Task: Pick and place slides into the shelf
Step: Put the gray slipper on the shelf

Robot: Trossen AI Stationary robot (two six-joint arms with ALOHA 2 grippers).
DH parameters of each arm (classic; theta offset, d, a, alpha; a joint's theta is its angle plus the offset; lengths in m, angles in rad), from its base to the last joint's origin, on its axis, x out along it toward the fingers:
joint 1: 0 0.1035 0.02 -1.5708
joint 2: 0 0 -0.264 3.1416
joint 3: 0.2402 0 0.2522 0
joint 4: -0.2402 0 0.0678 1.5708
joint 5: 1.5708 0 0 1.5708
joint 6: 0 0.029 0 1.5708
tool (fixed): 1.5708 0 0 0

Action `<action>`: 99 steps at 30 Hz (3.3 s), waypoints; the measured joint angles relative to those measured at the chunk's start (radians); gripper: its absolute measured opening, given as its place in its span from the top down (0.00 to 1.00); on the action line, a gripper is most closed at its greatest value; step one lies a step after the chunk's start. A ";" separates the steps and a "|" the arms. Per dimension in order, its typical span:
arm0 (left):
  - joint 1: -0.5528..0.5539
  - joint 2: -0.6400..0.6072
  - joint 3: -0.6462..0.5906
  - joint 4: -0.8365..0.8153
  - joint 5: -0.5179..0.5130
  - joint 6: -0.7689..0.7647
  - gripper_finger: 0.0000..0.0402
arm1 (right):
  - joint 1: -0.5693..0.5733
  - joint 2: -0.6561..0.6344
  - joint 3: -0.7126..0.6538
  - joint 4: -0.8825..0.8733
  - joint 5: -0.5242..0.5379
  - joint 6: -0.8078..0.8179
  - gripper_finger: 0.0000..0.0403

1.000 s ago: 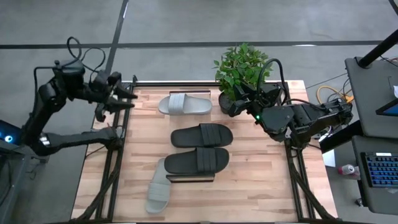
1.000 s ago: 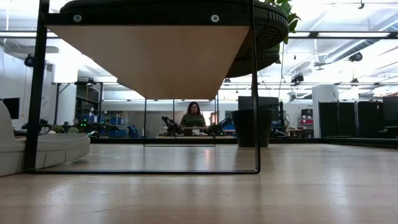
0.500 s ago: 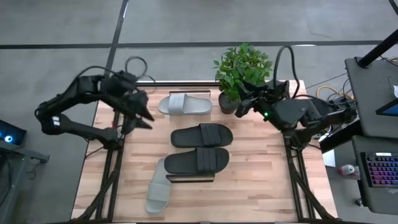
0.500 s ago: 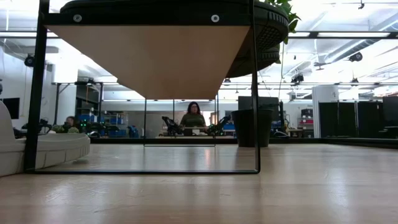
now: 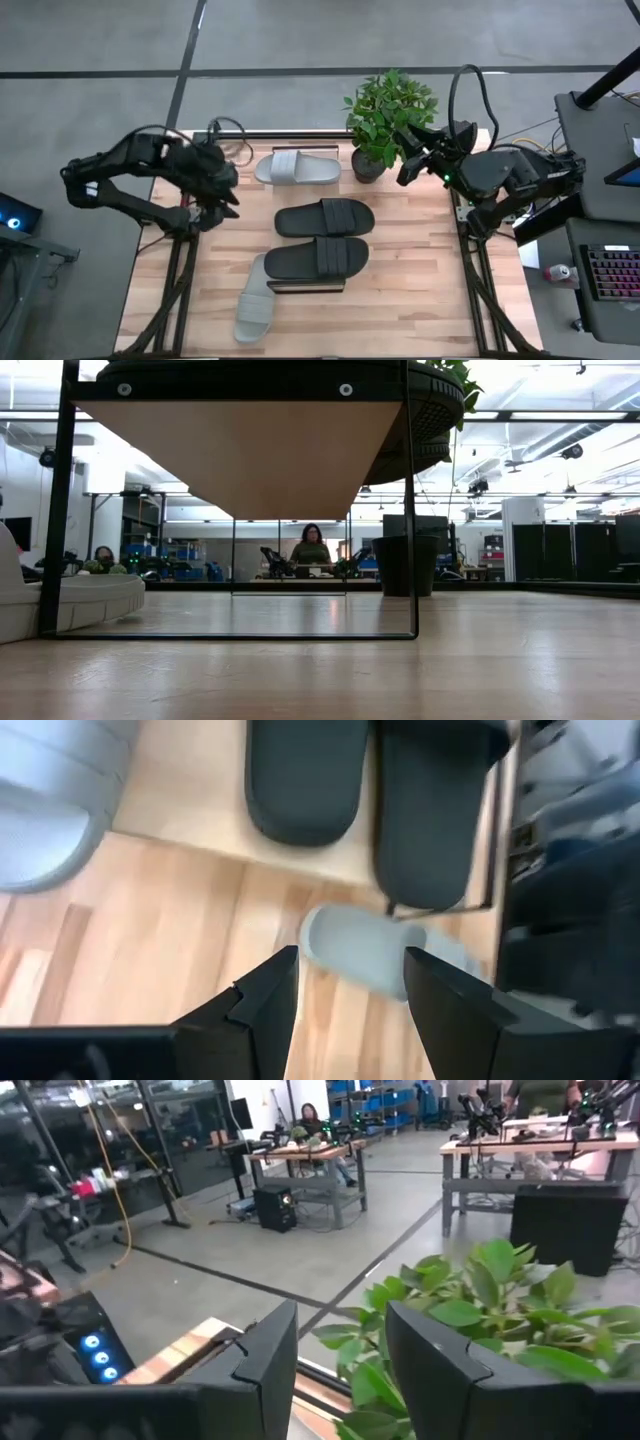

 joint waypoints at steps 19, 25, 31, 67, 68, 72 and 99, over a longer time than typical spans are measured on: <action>-0.586 0.223 -0.042 -0.012 -0.430 -0.322 0.59 | 0.000 -0.004 0.000 -0.095 -0.049 0.004 0.64; -0.700 0.312 -0.066 0.033 -0.430 -0.421 0.59 | 0.000 -0.004 0.000 -0.095 -0.049 0.004 0.64; -0.748 0.406 -0.068 0.110 -0.413 -0.422 0.59 | 0.000 -0.004 0.000 -0.095 -0.051 0.015 0.64; -0.830 0.152 -0.706 0.788 -0.229 -0.560 0.59 | 0.000 0.006 -0.001 -0.093 -0.077 0.102 0.64; -0.828 0.152 -0.713 0.790 -0.228 -0.553 0.59 | 0.000 0.006 -0.001 -0.093 -0.077 0.102 0.64; -0.804 0.152 -0.738 0.790 -0.226 -0.548 0.59 | 0.000 0.006 -0.001 -0.093 -0.076 0.102 0.64; -0.738 0.179 -0.761 0.933 -0.094 -0.448 0.59 | 0.000 0.006 -0.001 -0.094 -0.076 0.129 0.64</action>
